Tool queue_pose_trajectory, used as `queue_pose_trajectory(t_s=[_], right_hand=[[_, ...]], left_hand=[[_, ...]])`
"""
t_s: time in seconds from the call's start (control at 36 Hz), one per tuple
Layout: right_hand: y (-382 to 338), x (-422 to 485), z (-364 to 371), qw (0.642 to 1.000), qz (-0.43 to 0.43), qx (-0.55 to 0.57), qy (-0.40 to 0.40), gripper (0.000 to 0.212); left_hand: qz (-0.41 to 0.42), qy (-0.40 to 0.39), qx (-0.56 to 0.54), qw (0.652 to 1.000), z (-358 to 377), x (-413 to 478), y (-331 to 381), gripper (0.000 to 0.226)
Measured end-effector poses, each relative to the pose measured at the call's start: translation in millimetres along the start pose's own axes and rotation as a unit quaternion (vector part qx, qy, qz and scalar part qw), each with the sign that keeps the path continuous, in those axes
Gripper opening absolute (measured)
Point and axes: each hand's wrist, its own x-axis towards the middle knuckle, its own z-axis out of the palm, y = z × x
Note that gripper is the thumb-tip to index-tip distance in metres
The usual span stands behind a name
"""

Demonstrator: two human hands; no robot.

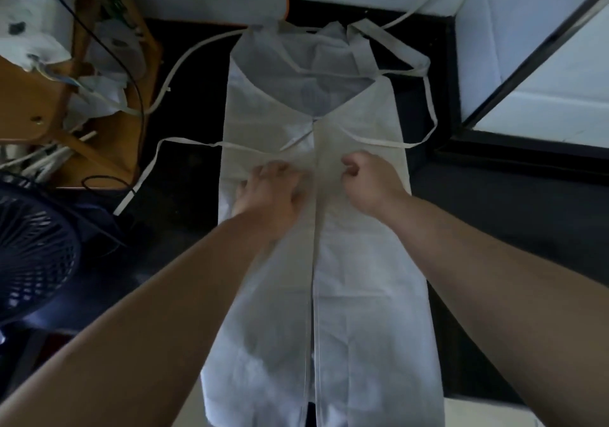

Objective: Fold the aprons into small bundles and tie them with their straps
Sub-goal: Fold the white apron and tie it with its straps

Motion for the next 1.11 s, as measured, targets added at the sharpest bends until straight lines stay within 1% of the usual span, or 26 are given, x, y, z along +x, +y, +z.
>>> queue_pose_trajectory(t_s=[0.08, 0.14, 0.19, 0.25, 0.31, 0.33, 0.44, 0.5, 0.53, 0.58, 0.64, 0.69, 0.72, 0.75, 0.83, 0.89, 0.94, 1.03, 1.11], right_hand=[[7, -24, 12, 0.997, 0.007, -0.057, -0.059, 0.046], [9, -42, 23, 0.991, -0.006, -0.084, -0.107, 0.061], [11, -52, 33, 0.983, -0.026, -0.123, -0.134, 0.074], [14, -64, 45, 0.975, -0.051, -0.167, -0.141, 0.078], [19, -69, 54, 0.972, -0.068, -0.190, -0.124, 0.081], [22, -70, 55, 0.972, -0.073, -0.190, -0.115, 0.082], [28, -60, 52, 0.972, -0.093, -0.187, -0.108, 0.083], [28, -53, 46, 0.971, -0.093, -0.196, -0.102, 0.082], [28, -50, 43, 0.970, -0.094, -0.207, -0.086, 0.080], [26, -46, 39, 0.962, -0.105, -0.250, -0.027, 0.073], [21, -51, 39, 0.952, -0.118, -0.282, 0.027, 0.058], [19, -62, 41, 0.959, -0.110, -0.260, 0.036, 0.038], [19, -67, 43, 0.970, -0.088, -0.226, 0.028, 0.031], [20, -75, 44, 0.980, -0.059, -0.189, 0.017, 0.029], [33, -94, 43, 0.994, -0.007, -0.110, -0.002, 0.031], [43, -106, 42, 0.994, 0.003, -0.102, -0.026, 0.026], [52, -115, 39, 0.993, -0.005, -0.111, -0.050, 0.023], [59, -126, 33, 0.991, -0.036, -0.096, -0.090, 0.029], [64, -134, 29, 0.989, -0.060, -0.081, -0.105, 0.038]], left_hand=[[-0.015, -0.037, 0.062, 0.997, 10, -27, -12, 0.055], [-0.038, -0.052, 0.064, 0.996, 19, -46, -21, 0.063], [-0.046, -0.036, 0.031, 0.998, 27, -53, -25, 0.063], [-0.037, 0.009, -0.031, 0.999, 33, -62, -27, 0.057], [-0.033, 0.063, -0.111, 0.991, 33, -71, -27, 0.055], [-0.032, 0.077, -0.133, 0.988, 32, -75, -28, 0.052], [-0.048, 0.091, -0.096, 0.990, 35, -102, -45, 0.043], [-0.066, 0.095, -0.100, 0.988, 36, -118, -52, 0.040], [-0.075, 0.095, -0.103, 0.987, 36, -124, -54, 0.039], [-0.087, 0.085, -0.096, 0.988, 37, -132, -55, 0.041], [-0.086, 0.043, -0.061, 0.993, 39, -136, -52, 0.046], [-0.089, -0.001, -0.012, 0.996, 43, -136, -48, 0.051], [-0.095, -0.015, 0.002, 0.995, 44, -134, -46, 0.054], [-0.104, -0.022, 0.007, 0.994, 46, -134, -43, 0.056], [-0.120, -0.014, 0.026, 0.992, 49, -135, -35, 0.060], [-0.107, -0.011, 0.031, 0.994, 53, -143, -29, 0.062], [-0.091, -0.019, 0.018, 0.995, 59, -153, -23, 0.062], [-0.076, -0.022, 0.014, 0.997, 67, -167, -12, 0.063], [-0.009, 0.001, 0.028, 1.000, 74, -176, 2, 0.067]])
